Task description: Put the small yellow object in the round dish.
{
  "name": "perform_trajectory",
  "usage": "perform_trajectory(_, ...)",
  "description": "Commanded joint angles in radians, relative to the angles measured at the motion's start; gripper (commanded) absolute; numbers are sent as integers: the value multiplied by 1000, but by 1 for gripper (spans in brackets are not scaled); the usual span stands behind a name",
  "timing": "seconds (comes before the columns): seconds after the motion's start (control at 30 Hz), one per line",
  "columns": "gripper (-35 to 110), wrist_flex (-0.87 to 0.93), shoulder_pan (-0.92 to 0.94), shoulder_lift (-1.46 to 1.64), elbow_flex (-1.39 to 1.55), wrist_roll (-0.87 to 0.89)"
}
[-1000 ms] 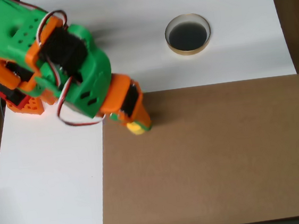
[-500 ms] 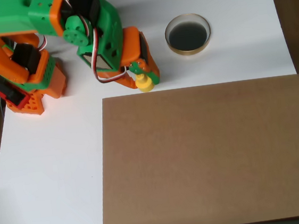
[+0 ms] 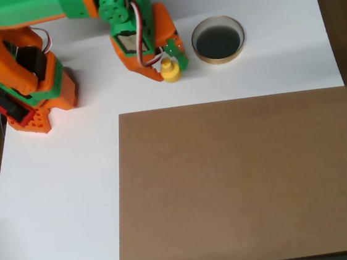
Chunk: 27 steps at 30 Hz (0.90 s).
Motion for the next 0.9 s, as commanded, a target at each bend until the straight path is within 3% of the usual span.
perform_trajectory(0.0,-1,25,-74,-15,-114,-2)
perform_trajectory(0.33,-1,98,-210,-249,-414,51)
perform_trajectory(0.87,-1,117,-256,-545,-701,123)
